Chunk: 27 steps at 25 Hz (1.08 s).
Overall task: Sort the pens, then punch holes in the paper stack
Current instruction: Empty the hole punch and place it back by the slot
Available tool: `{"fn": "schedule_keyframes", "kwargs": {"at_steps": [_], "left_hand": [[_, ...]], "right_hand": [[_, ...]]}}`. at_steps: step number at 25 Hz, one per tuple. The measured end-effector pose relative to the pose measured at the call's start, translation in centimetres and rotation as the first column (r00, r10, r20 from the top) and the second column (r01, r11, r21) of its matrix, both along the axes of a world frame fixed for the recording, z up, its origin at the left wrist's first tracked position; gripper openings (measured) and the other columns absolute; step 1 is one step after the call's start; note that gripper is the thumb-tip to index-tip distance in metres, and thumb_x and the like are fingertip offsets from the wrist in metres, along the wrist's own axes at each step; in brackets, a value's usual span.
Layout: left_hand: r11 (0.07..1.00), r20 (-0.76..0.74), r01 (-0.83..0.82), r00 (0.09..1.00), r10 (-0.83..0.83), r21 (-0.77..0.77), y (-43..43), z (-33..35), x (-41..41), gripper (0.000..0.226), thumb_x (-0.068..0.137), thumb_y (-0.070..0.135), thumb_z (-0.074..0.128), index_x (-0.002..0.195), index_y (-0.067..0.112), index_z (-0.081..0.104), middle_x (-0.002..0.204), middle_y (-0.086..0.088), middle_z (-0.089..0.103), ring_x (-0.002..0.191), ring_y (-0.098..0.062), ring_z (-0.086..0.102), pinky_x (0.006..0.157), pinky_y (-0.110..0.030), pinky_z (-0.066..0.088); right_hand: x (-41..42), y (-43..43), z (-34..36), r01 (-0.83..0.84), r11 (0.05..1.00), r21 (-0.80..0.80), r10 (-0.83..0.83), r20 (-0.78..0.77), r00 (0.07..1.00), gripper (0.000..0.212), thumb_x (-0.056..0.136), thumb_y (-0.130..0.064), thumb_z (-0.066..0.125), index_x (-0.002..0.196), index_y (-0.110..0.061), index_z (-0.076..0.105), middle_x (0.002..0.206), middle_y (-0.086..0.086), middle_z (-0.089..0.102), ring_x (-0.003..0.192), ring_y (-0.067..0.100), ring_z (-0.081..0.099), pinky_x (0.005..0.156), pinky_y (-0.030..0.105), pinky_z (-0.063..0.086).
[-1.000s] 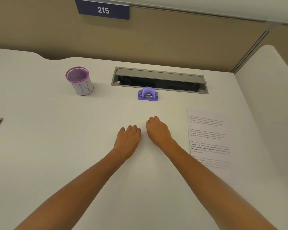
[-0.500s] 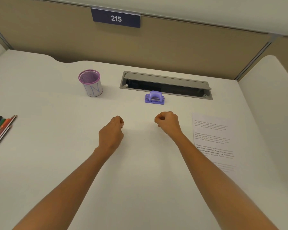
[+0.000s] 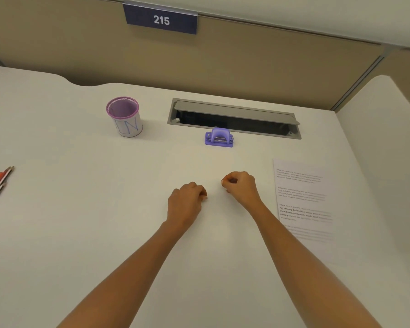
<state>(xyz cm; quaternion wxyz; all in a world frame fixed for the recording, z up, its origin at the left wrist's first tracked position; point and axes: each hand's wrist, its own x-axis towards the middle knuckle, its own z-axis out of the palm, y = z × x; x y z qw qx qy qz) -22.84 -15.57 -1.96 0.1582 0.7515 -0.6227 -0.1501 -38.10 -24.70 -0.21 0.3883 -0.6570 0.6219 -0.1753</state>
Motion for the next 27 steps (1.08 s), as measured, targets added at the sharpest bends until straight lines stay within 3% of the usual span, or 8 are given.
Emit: {"fn": "schedule_keyframes", "kwargs": {"at_steps": [6, 9, 14, 19, 23, 25, 27], "left_hand": [[0.999, 0.114, -0.007, 0.993, 0.003, 0.035, -0.3, 0.4, -0.6, 0.022, 0.093, 0.016, 0.048, 0.097, 0.025, 0.068, 0.102, 0.006, 0.065, 0.091, -0.020, 0.060, 0.066, -0.029, 0.040], [0.989, 0.207, 0.024, 0.977, -0.053, 0.143, -1.1, 1.4, -1.1, 0.020, 0.090, 0.011, 0.051, 0.097, 0.021, 0.066, 0.099, 0.000, 0.064, 0.088, -0.023, 0.061, 0.062, -0.029, 0.035], [0.948, 0.465, 0.105, 0.852, -0.242, 0.300, -2.3, 2.9, -3.4, 0.021, 0.077, -0.002, 0.063, 0.093, 0.011, 0.060, 0.092, -0.005, 0.059, 0.084, -0.022, 0.056, 0.061, -0.031, 0.032], [0.930, 0.588, 0.147, 0.738, -0.331, 0.338, -1.9, 1.5, -5.5, 0.024, 0.076, -0.013, 0.056, 0.092, 0.005, 0.059, 0.093, -0.008, 0.059, 0.086, -0.021, 0.057, 0.068, -0.029, 0.051], [0.930, 0.507, 0.172, 0.798, -0.325, 0.325, -2.2, 1.6, -4.0, 0.018, 0.082, -0.001, 0.054, 0.098, 0.007, 0.057, 0.099, -0.008, 0.061, 0.086, -0.021, 0.061, 0.057, -0.029, 0.037], [0.946, 0.374, 0.172, 0.888, -0.269, 0.274, -2.2, 1.6, -2.2, 0.012, 0.087, 0.011, 0.050, 0.097, 0.008, 0.054, 0.099, -0.008, 0.062, 0.087, -0.026, 0.062, 0.060, -0.032, 0.035], [0.980, 0.154, 0.086, 0.982, -0.114, 0.181, -1.6, 1.5, 0.0, 0.015, 0.088, 0.021, 0.048, 0.093, 0.008, 0.054, 0.094, -0.008, 0.062, 0.085, -0.030, 0.061, 0.063, -0.033, 0.039]], "right_hand": [[-0.6, 0.0, -0.2, 0.007, 1.000, -0.016, -0.007, 0.028, 1.000, 0.008, 0.082, -0.018, 0.068, 0.084, -0.013, 0.073, 0.076, -0.002, 0.069, 0.077, 0.021, 0.070, 0.077, 0.032, 0.057], [-0.5, -0.2, -0.3, -0.015, 1.000, -0.023, 0.015, 0.013, 1.000, 0.009, 0.082, -0.019, 0.067, 0.084, -0.013, 0.074, 0.074, -0.004, 0.067, 0.076, 0.020, 0.070, 0.077, 0.032, 0.057], [-0.4, -0.1, -0.4, -0.038, 0.999, -0.025, 0.038, 0.006, 0.999, 0.010, 0.081, -0.019, 0.067, 0.084, -0.013, 0.074, 0.073, -0.005, 0.067, 0.074, 0.018, 0.068, 0.076, 0.033, 0.057], [-0.6, 0.8, -0.7, -0.030, 0.999, -0.039, 0.031, 0.036, 0.999, 0.010, 0.080, -0.018, 0.066, 0.081, -0.013, 0.074, 0.070, -0.008, 0.066, 0.068, 0.011, 0.064, 0.073, 0.029, 0.055], [-1.1, 1.6, -0.5, -0.019, 1.000, -0.013, 0.019, 0.048, 0.999, 0.011, 0.079, -0.019, 0.067, 0.081, -0.011, 0.074, 0.072, -0.004, 0.068, 0.071, 0.015, 0.065, 0.072, 0.028, 0.054], [-1.3, 2.0, -0.3, -0.005, 1.000, 0.012, 0.005, 0.072, 0.997, 0.010, 0.079, -0.019, 0.067, 0.080, -0.012, 0.074, 0.068, -0.005, 0.067, 0.069, 0.016, 0.065, 0.070, 0.029, 0.054], [-1.5, 1.9, 0.0, 0.018, 0.999, 0.034, -0.021, 0.106, 0.994, 0.010, 0.079, -0.019, 0.068, 0.081, -0.013, 0.074, 0.068, -0.005, 0.067, 0.070, 0.016, 0.065, 0.070, 0.029, 0.055]]}}
